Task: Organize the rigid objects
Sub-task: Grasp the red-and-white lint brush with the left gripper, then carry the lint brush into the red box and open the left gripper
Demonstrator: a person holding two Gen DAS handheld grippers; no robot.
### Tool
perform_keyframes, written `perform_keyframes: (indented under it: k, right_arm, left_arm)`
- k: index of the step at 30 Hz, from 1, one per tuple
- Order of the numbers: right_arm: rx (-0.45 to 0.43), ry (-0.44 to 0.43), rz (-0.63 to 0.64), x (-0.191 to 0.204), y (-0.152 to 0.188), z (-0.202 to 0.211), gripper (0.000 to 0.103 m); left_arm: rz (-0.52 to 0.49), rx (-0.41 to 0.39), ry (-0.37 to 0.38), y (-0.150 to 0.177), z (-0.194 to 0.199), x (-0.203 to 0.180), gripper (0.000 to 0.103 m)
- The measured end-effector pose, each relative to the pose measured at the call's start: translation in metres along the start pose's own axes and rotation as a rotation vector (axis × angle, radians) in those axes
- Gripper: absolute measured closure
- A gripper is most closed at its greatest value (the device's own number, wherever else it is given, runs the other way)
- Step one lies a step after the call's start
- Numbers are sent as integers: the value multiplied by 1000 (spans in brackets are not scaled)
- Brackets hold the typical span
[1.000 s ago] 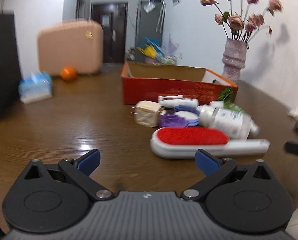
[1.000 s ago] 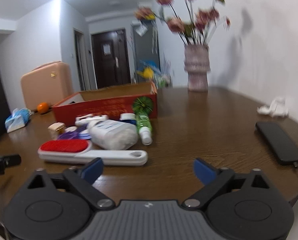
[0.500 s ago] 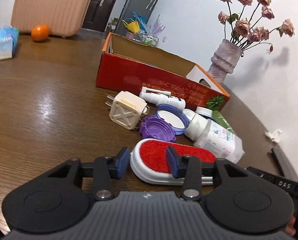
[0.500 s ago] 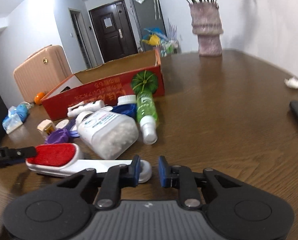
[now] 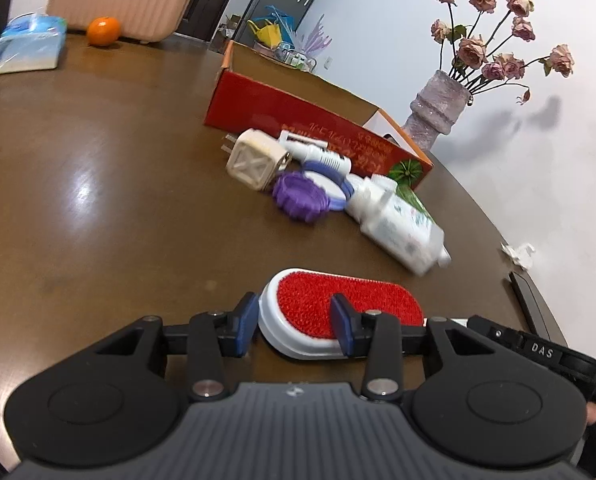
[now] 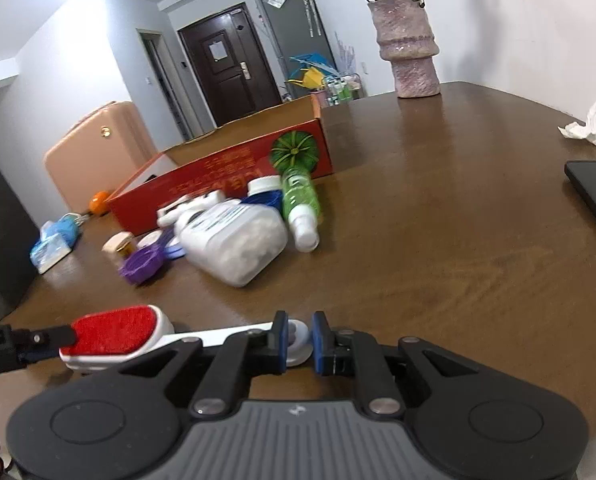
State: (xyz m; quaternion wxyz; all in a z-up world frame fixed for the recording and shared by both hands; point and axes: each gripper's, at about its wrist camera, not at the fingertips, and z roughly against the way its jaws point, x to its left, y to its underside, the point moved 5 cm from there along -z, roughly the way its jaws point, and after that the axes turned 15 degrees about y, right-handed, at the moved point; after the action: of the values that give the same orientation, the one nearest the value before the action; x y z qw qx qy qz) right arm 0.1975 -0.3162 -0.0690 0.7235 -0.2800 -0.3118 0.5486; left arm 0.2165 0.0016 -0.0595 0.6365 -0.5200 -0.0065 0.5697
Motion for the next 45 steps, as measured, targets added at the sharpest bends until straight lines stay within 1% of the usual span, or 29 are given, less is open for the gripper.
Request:
perform_keyframes:
  k: [2,3,6,8,12,15,18,20,22,25,28,31,33,35,36,37,39,42,44,45]
  right_arm:
    - [-2,-11,13,2,7,6,91]
    - [-7,-16,18,3,10,7,91]
    - [-52,-19,42,6,14,9,91]
    - [-60,-34,17,2,15,9,91]
    - [-63,-48,-14,-1,16,9,90]
    - [-64,-25,-27,-3,14,14,91]
    - [-111,-32,-34,-6,0,29,91]
    - [-155,-43,-40,-4,-18,38,91]
    - [-203,-52,-39,0,-38,44,91]
    - [-250,-75,-47,10,-70,41,91]
    - [-281,-92,-51,23,-106,24,91]
    - [-283,-109,-72,34,-144,-3,91]
    - [-273,-123,-91,38,-169,-23,91]
    - [-261,-117,-99,43,-189,-47,91]
    - [-255,-110,-95,45,-196,-59,91]
    - [-248,-106,-98,47,-202,-72,91]
    - [-224,-100,-104,51,-211,-98,92]
    - [-181,-93,-104,58,-219,-138,92]
    - [-155,-82,-92,62,-217,-157,92]
    - [-159,-51,-54,66,-214,-165,93]
  left_arm:
    - [33,-7,6,5,8,3,63]
    - [75,-5,13,5,10,7,63]
    - [149,-9,32,5,11,14,62]
    - [180,-23,42,7,11,17,62]
    - [176,-31,36,9,12,14,63]
    - [152,-43,39,5,13,3,63]
    - [100,-102,76,-10,19,-11,63]
    - [75,-135,101,-24,22,-18,63]
    - [53,-169,122,-45,22,-22,63]
    - [52,-220,134,-78,17,-22,63]
    - [56,-262,143,-116,3,-17,63]
    - [65,-283,141,-156,-19,-8,63]
    - [63,-296,133,-177,-35,-1,63]
    - [65,-282,127,-193,-53,9,63]
    - [83,-272,124,-203,-65,17,64]
    - [81,-264,119,-210,-74,23,64]
    - [67,-251,98,-222,-91,33,64]
    - [80,-228,60,-230,-116,55,63]
    - [93,-221,49,-225,-124,68,63]
    - [89,-206,39,-221,-132,72,63]
